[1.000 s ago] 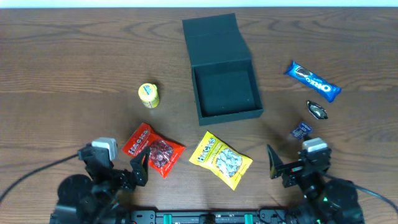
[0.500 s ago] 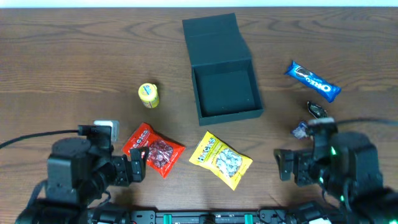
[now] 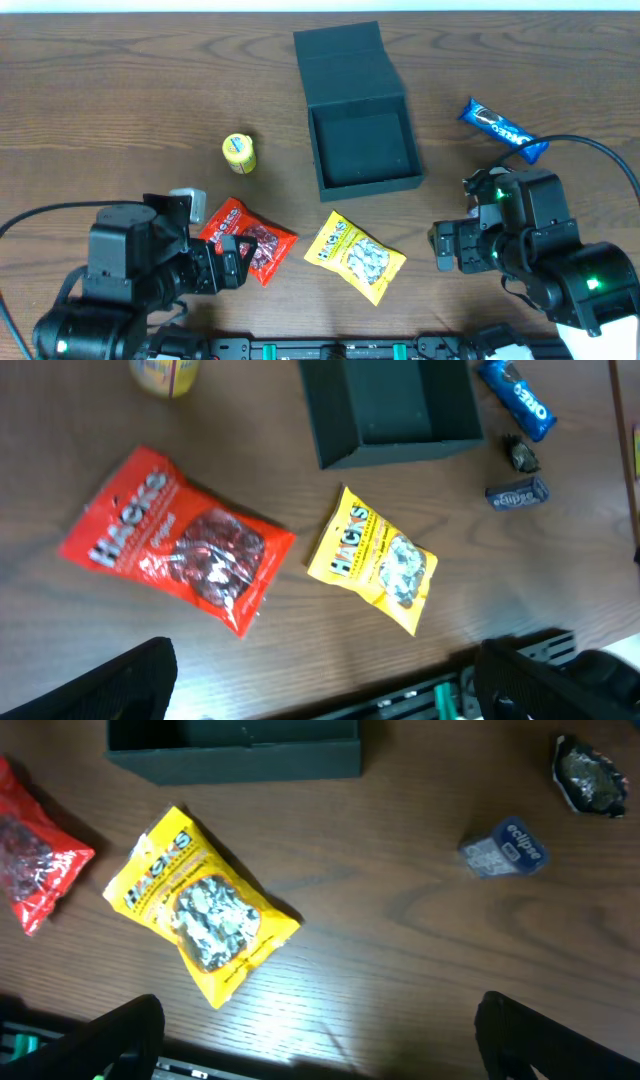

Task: Pack container
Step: 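Lower the left gripper and grasp the red HACKS bag top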

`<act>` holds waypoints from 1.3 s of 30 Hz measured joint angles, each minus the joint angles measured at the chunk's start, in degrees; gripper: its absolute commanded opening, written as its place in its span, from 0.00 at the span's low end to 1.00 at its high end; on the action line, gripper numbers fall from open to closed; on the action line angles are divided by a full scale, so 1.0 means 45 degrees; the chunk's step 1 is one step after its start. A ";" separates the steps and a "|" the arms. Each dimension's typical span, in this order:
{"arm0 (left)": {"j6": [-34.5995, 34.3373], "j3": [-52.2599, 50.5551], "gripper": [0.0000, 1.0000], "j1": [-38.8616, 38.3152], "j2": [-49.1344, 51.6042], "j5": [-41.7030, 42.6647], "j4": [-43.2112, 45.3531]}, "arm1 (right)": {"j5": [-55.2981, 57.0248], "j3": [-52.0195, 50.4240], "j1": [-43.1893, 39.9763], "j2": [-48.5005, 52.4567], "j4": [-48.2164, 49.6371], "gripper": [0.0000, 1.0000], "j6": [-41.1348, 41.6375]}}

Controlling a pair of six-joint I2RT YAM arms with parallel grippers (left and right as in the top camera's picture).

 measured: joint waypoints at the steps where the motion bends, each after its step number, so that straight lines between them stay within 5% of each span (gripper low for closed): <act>1: -0.0355 0.0005 0.95 0.0000 0.0330 0.0019 0.0010 | 0.0165 0.0000 0.0000 0.0010 0.0005 0.99 -0.0044; 14: -0.6057 0.0039 0.95 -0.0010 0.6373 0.1258 0.0962 | -0.0010 0.0000 0.0000 0.0010 0.0461 0.99 -0.0141; 19: -0.8689 0.0063 0.95 -0.0063 0.7582 0.0019 -0.0559 | -0.0282 0.0000 0.0000 0.0010 0.0476 0.99 -0.0141; 28: -0.9442 0.0063 0.95 -0.0427 0.8961 -0.2069 0.0505 | -0.0325 0.0000 0.0000 0.0010 0.0481 0.99 -0.0141; 39: -1.0001 -0.1855 0.95 -0.1413 1.0282 -0.2501 0.3458 | -0.0262 0.0000 0.0000 0.0010 0.0481 0.99 -0.0141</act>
